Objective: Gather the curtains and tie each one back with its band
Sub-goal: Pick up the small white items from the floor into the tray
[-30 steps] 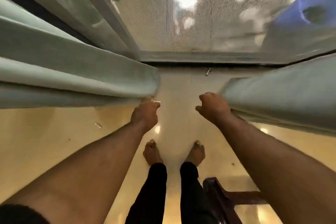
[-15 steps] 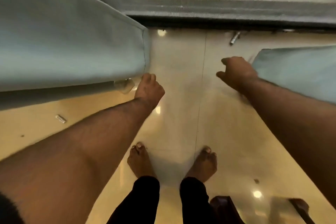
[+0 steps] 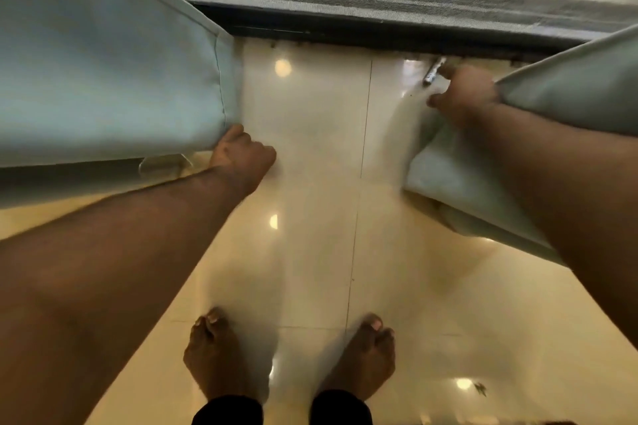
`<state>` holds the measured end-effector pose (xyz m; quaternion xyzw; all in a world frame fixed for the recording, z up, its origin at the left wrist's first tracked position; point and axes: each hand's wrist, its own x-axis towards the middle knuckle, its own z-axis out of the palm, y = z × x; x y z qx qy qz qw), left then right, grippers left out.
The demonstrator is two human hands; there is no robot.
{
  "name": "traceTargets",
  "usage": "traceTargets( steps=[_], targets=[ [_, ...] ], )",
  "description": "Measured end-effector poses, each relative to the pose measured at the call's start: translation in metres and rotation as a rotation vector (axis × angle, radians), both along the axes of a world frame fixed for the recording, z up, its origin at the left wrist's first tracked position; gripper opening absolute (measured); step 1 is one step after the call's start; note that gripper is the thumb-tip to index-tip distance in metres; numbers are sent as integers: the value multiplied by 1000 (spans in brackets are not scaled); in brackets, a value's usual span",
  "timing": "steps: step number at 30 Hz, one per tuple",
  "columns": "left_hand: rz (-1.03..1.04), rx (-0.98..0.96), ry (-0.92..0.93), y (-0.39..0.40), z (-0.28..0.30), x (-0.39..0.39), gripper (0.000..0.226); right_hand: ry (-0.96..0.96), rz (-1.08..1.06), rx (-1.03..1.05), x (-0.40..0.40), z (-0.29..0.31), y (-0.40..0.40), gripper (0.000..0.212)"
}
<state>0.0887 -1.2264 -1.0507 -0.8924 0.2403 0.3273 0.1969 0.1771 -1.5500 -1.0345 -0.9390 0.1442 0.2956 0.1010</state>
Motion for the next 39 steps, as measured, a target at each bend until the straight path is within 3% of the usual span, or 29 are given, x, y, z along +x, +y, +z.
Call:
traceTargets(
  steps=[4, 9, 13, 18, 23, 29, 35, 39],
  targets=[
    [351, -315, 62, -22, -6, 11, 21, -27, -11, 78, 10, -17, 8, 48],
    [857, -736, 58, -42, -13, 10, 18, -137, -97, 10, 19, -32, 10, 28],
    [1080, -807, 85, -42, -4, -2, 22, -108, -40, -6, -10, -37, 22, 25],
    [1298, -810, 183, -33, 57, -58, 26, 24, -40, 248, -121, 6, 67, 32],
    [1296, -837, 231, -23, 157, -134, 31, 133, -141, 458, -242, 103, 113, 47],
    [1318, -817, 290, -4, 273, -215, 35, 154, -231, 476, -321, 219, 142, 63],
    [1092, -818, 283, 13, 347, -276, 39, 33, -360, 450, -398, 300, 172, 64],
    [923, -831, 309, 17, 392, -321, 41, -41, -550, 434, -473, 349, 190, 51]
  ],
)
